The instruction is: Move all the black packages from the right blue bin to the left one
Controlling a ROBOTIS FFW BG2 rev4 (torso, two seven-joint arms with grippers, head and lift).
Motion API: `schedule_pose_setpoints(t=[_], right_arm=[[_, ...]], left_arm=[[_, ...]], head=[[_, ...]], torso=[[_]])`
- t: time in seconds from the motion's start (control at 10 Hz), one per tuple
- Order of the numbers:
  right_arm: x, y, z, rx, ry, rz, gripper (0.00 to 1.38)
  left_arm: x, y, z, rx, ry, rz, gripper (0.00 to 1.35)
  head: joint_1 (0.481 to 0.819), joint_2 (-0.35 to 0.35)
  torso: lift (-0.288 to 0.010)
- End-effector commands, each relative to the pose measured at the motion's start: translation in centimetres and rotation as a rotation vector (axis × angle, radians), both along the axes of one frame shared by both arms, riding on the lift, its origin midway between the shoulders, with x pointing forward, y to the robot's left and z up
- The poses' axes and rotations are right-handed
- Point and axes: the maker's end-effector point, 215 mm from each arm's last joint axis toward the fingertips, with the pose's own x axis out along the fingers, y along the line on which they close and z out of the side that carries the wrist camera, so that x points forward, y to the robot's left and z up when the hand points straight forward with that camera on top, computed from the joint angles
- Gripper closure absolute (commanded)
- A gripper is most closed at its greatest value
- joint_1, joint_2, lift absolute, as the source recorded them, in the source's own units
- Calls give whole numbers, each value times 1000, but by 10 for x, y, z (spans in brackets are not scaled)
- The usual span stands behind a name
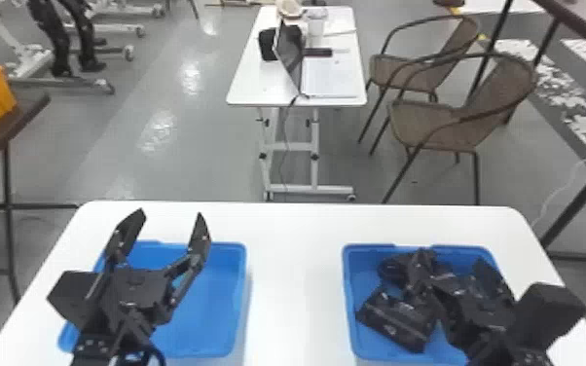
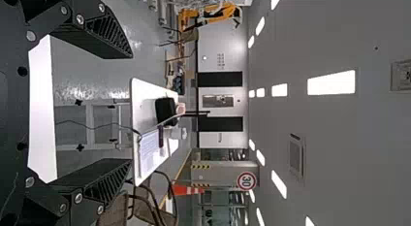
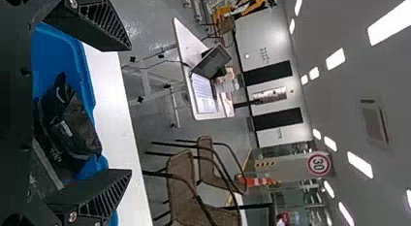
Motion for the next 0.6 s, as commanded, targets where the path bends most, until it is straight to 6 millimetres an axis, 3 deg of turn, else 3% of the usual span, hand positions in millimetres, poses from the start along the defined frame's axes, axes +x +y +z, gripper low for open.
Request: schedule_pose_setpoints(t=[0.0, 0.2, 0.5], right_arm=[[7, -7, -18, 104, 40, -41, 110], [20, -8, -33, 223, 86, -88, 111], [47, -15, -45, 251, 129, -119, 111]], left_arm=[[0, 0, 0, 0, 1, 0, 274], [0, 0, -1, 0, 3, 0, 274], [0, -1, -1, 0, 4, -3, 274]], head=[[695, 15], [695, -1], [695, -4]], torso=[[-42], [-42], [-42]])
